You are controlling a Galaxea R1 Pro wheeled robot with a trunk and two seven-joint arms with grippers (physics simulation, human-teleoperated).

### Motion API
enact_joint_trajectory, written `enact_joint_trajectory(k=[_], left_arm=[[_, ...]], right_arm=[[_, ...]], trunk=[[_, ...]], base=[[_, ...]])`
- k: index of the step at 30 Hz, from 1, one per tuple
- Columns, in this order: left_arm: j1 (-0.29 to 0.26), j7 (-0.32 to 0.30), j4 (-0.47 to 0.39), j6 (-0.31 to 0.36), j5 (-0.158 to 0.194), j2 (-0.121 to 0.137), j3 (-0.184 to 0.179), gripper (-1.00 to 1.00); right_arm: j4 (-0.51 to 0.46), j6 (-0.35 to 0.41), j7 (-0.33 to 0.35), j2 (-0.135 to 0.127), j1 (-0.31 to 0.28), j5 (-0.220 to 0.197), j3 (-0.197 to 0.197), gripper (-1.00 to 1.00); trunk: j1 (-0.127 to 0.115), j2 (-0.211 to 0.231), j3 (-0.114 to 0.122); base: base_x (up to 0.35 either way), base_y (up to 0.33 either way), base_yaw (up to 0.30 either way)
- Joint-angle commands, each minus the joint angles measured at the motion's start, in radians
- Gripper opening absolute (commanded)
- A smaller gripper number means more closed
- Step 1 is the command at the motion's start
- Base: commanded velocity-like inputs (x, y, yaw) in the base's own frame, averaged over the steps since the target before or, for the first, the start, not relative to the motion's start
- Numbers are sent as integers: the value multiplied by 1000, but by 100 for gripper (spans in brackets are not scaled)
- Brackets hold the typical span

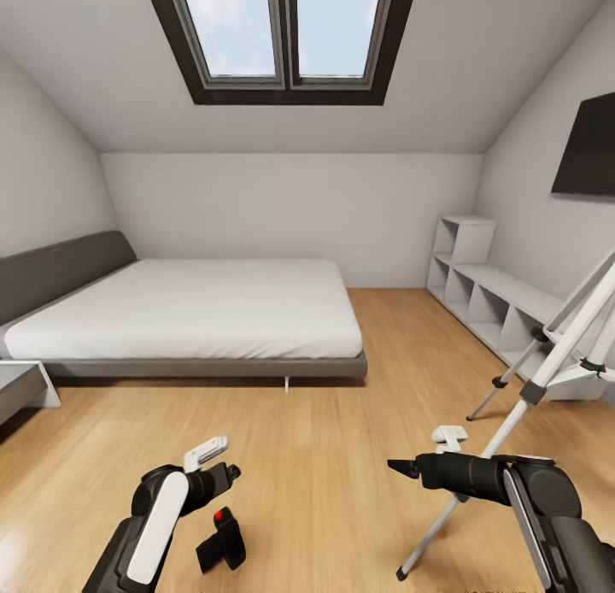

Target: Attach the digital camera to the camera tripod in the bedroom.

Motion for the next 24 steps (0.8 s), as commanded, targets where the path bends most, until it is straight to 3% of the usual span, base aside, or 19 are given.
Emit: enact_joint_trajectory(k=[1, 11, 24], left_arm=[[-1, 15, 0, 3, 5, -1, 2, 100], [-1, 38, 4, 2, -18, -3, 2, 100], [-1, 36, -3, 2, -16, -5, 2, 100]], right_arm=[[0, 4, 10, 1, -1, 10, -1, 100], [0, 4, 14, 1, -1, 9, -8, 100], [-4, 4, 16, -7, -1, 9, -14, 100]], trunk=[[4, -8, -4], [42, -78, -36], [92, -169, -76]], base=[[0, 0, 0], [0, 0, 0], [0, 0, 0]])
